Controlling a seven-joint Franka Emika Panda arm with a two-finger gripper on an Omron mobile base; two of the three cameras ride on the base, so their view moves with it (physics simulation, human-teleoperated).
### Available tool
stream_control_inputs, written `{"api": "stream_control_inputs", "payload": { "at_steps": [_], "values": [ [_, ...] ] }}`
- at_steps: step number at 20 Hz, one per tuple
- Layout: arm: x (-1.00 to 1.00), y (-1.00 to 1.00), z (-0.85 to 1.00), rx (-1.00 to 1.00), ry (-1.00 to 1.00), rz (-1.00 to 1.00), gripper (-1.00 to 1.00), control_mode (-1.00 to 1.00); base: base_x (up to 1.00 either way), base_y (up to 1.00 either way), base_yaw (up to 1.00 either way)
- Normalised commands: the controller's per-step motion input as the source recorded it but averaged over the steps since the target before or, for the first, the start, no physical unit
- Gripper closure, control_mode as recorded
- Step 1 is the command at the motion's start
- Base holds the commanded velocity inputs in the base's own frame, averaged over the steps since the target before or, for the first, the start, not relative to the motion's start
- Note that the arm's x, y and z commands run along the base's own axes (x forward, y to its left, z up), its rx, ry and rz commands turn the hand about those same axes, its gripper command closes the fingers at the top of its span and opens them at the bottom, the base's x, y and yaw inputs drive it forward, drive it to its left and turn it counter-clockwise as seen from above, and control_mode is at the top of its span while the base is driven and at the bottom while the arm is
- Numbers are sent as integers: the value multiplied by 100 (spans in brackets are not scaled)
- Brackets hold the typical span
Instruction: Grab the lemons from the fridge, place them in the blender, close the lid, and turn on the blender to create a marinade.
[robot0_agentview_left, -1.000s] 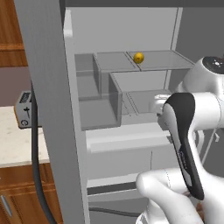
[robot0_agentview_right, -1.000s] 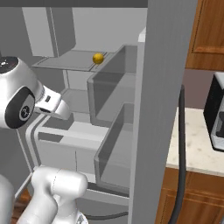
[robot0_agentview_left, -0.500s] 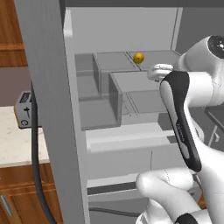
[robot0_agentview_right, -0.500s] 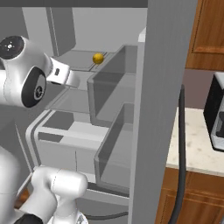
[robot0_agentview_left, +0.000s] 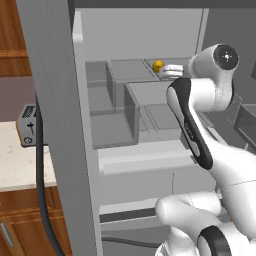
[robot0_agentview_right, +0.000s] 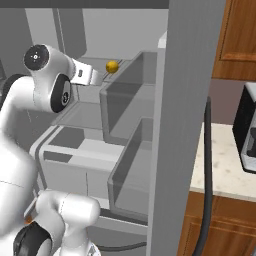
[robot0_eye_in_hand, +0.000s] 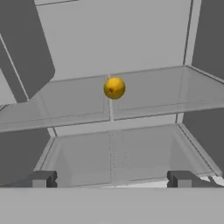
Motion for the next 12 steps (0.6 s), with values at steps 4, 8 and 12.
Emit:
{"api": "stream_control_inputs", "payload": {
  "at_steps": [4,8,12],
  "values": [
    [75,-4,19,-5,10,0,-100,-100,0,0,0],
    [71,-8,-5,-2,9,0,-100,-100,0,0,0],
    [70,-7,-8,0,1,0,-100,-100,0,0,0]
  ]
}}
